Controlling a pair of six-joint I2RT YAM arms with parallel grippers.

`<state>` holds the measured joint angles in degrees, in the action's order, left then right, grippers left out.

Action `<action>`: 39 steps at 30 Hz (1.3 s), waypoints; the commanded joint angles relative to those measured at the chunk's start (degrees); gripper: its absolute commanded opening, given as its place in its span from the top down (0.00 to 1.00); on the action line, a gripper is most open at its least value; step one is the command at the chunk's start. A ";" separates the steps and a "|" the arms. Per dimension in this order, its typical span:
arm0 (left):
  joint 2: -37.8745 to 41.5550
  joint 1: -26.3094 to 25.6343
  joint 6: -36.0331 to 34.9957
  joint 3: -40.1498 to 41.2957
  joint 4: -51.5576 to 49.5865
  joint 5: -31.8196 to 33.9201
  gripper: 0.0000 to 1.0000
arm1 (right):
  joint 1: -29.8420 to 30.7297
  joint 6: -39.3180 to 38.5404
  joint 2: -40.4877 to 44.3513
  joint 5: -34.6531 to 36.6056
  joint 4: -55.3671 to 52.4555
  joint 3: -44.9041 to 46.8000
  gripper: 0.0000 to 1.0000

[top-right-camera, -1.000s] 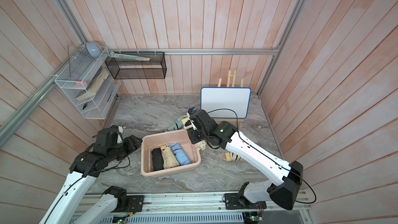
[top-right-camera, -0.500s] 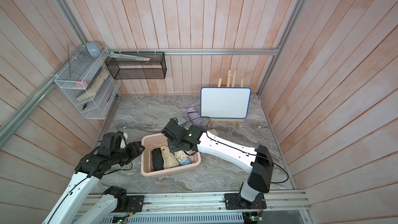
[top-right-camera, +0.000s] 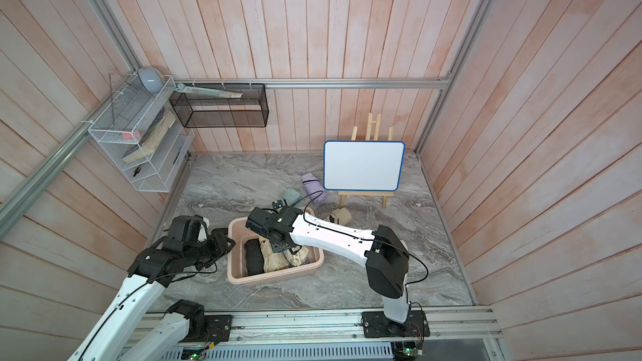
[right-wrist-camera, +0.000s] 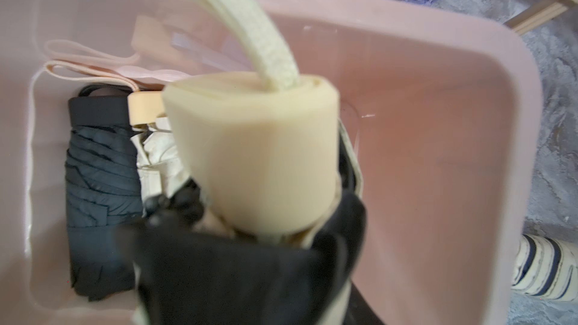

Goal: Put the umbrella into the storage box
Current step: Place the umbrella in the storage box.

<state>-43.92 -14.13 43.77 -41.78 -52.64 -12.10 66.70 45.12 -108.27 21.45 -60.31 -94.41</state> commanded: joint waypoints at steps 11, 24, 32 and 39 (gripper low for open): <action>-1.51 0.22 -1.40 0.29 3.16 0.24 0.51 | -2.29 0.06 -2.90 6.38 5.55 7.83 0.66; -1.96 0.25 -1.23 -0.08 2.88 0.67 0.51 | -0.97 -1.01 -0.82 6.06 -1.48 -0.86 0.27; -2.48 0.17 -1.41 -0.34 3.15 0.76 0.52 | 1.16 1.01 2.02 1.60 -4.09 4.03 0.58; -2.50 0.29 -1.41 -0.34 3.14 0.94 0.52 | 1.17 0.98 2.98 -1.58 -0.85 12.46 0.75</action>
<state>-46.50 -14.13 43.11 -41.65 -50.22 -11.73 67.81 45.74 -106.00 22.57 -60.82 -84.60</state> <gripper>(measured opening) 0.477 0.265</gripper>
